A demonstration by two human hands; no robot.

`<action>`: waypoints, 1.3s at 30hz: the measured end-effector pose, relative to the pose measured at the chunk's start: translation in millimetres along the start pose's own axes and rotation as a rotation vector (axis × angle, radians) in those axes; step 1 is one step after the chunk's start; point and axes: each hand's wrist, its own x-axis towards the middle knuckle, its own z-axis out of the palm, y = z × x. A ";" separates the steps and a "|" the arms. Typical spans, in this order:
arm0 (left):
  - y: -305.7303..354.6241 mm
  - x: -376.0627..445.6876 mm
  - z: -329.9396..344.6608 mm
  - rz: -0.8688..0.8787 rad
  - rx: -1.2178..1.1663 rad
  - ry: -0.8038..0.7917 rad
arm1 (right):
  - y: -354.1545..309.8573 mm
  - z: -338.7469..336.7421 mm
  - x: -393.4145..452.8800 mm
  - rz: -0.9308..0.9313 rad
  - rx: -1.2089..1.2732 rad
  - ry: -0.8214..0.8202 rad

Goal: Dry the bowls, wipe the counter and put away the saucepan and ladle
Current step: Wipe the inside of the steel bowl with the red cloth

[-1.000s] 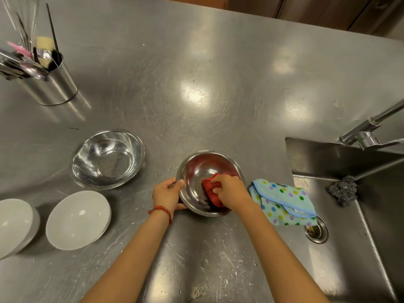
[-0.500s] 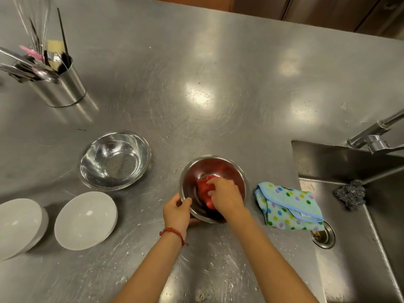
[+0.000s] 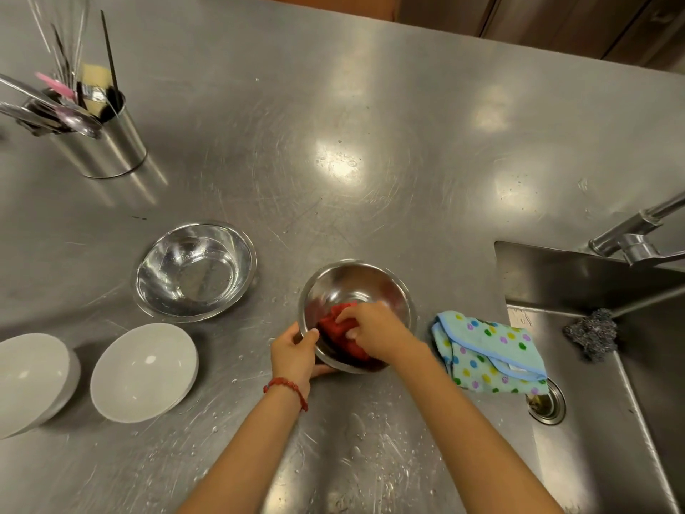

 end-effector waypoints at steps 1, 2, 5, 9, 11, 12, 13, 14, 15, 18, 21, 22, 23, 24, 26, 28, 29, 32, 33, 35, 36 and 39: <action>2.0 1.3 -0.6 0.002 -0.015 0.006 | 0.7 -5.1 1.2 0.038 -0.117 0.036; 3.6 2.1 -1.0 0.004 -0.022 0.008 | 1.0 -9.0 1.2 0.089 -0.204 0.080; 5.2 0.8 -1.3 0.009 -0.010 0.027 | -0.9 -11.8 -2.0 0.169 -0.268 0.111; 6.2 -0.5 -0.6 0.002 0.007 0.029 | -3.3 -8.7 -11.2 0.105 0.121 -0.031; 8.6 0.0 0.2 0.004 0.030 0.021 | -8.1 -3.3 -19.4 0.058 0.337 -0.033; 9.3 0.0 0.4 0.004 0.039 0.016 | -9.7 0.5 -22.5 0.049 0.391 -0.002; 9.5 -0.2 0.2 0.002 0.044 0.011 | -10.8 3.9 -25.5 0.046 0.416 0.028; 9.7 -0.8 0.0 -0.001 0.044 0.010 | -10.6 6.9 -28.2 0.045 0.417 0.048; 10.3 -1.5 -0.5 -0.005 0.043 0.011 | -9.3 8.6 -30.6 0.044 0.401 0.064; 13.0 -3.1 -1.8 -0.010 0.028 0.015 | 2.5 5.9 -35.2 0.093 0.298 0.128; 15.8 -4.3 -1.2 -0.021 0.032 -0.004 | 18.0 -2.7 -34.3 0.162 0.154 0.247; 16.2 -4.6 -0.8 -0.029 0.035 -0.015 | 22.2 -5.7 -33.2 0.173 0.113 0.294; 16.5 -4.8 -0.6 -0.038 0.037 -0.022 | 26.0 -8.0 -31.9 0.179 0.078 0.347; 16.5 -4.9 -0.3 -0.048 0.037 -0.023 | 29.5 -9.1 -30.6 0.185 0.055 0.403; 16.5 -4.2 -0.3 -0.061 0.038 -0.018 | 34.6 -9.4 -28.1 0.213 0.066 0.516; 16.7 -4.1 -0.4 -0.066 0.047 -0.022 | 37.2 -7.9 -23.6 0.246 0.114 0.610; 16.8 -4.2 -0.4 -0.066 0.054 -0.025 | 37.5 -6.9 -20.3 0.260 0.133 0.644; 16.5 -5.1 -0.6 -0.062 0.064 -0.023 | 33.8 -5.1 -7.3 0.287 0.165 0.720; 16.4 -5.6 -0.8 -0.060 0.063 -0.020 | 31.6 -4.6 -2.4 0.293 0.164 0.735; 16.5 -6.1 -1.1 -0.058 0.057 -0.017 | 25.3 -2.6 7.7 0.289 0.142 0.740; 16.5 -6.1 -1.1 -0.059 0.056 -0.019 | 21.3 -1.0 12.6 0.271 0.125 0.730; 16.5 -5.9 -0.8 -0.063 0.068 -0.020 | 4.9 6.4 25.3 0.190 0.122 0.688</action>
